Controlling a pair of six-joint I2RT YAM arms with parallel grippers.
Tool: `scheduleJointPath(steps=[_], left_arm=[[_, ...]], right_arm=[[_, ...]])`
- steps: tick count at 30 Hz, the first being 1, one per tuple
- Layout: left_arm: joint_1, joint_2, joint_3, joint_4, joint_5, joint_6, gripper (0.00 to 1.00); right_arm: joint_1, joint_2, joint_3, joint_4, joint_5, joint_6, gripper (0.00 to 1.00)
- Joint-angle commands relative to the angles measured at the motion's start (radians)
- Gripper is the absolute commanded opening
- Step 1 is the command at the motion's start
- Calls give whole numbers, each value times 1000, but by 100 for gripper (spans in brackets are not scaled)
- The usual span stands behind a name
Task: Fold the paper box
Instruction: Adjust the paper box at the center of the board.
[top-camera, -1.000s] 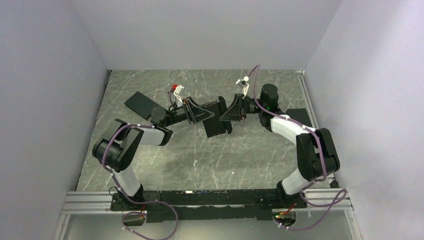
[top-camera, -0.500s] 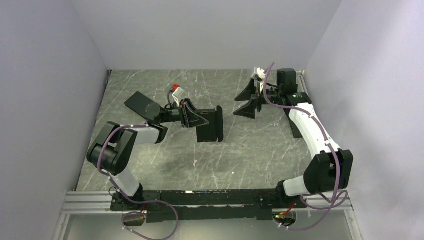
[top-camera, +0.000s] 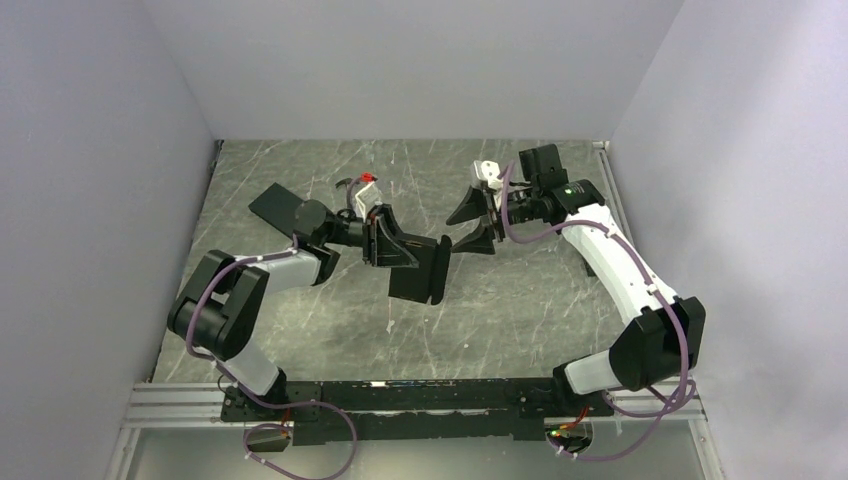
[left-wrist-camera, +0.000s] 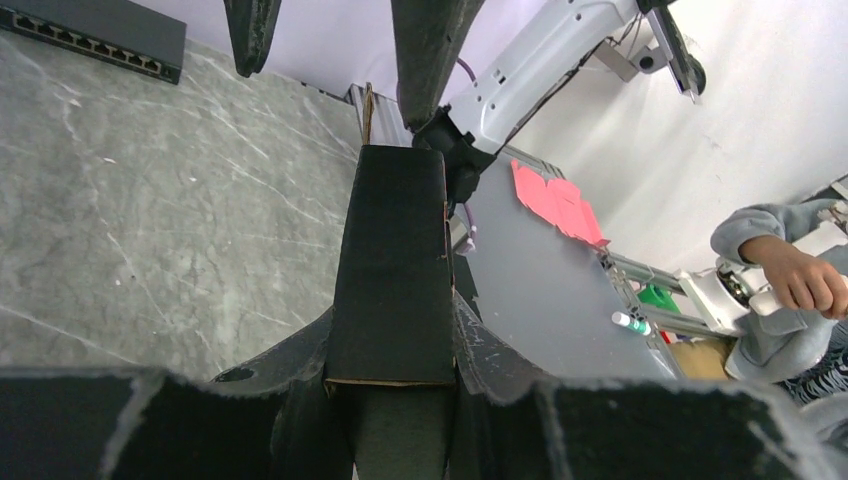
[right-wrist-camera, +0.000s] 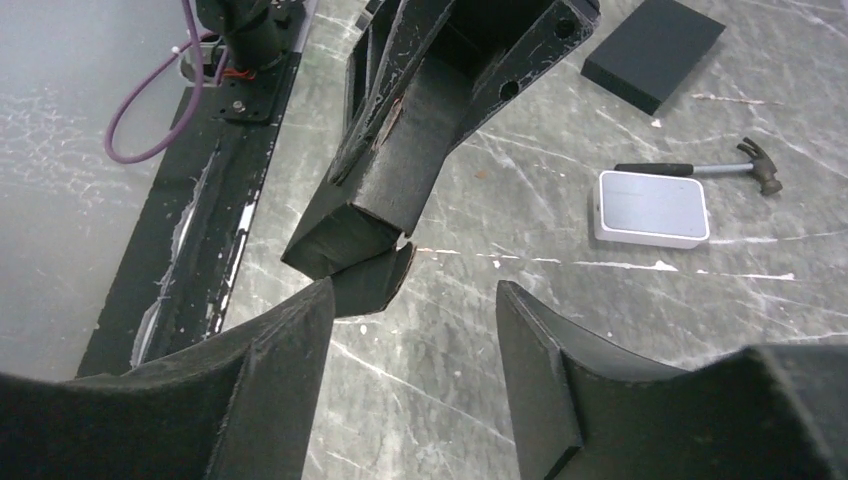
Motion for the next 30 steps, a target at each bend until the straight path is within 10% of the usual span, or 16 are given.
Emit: scheduleJointPath(steps=[1, 17, 30], left_arm=[[-11, -53, 39, -67, 26, 75, 2], [-10, 1, 58, 63, 17, -45, 1], [21, 106, 81, 256, -10, -261, 0]], right_arm=[[11, 0, 47, -45, -16, -80, 60], [63, -30, 44, -79, 53, -140, 6], [173, -86, 27, -116, 314, -236, 12]])
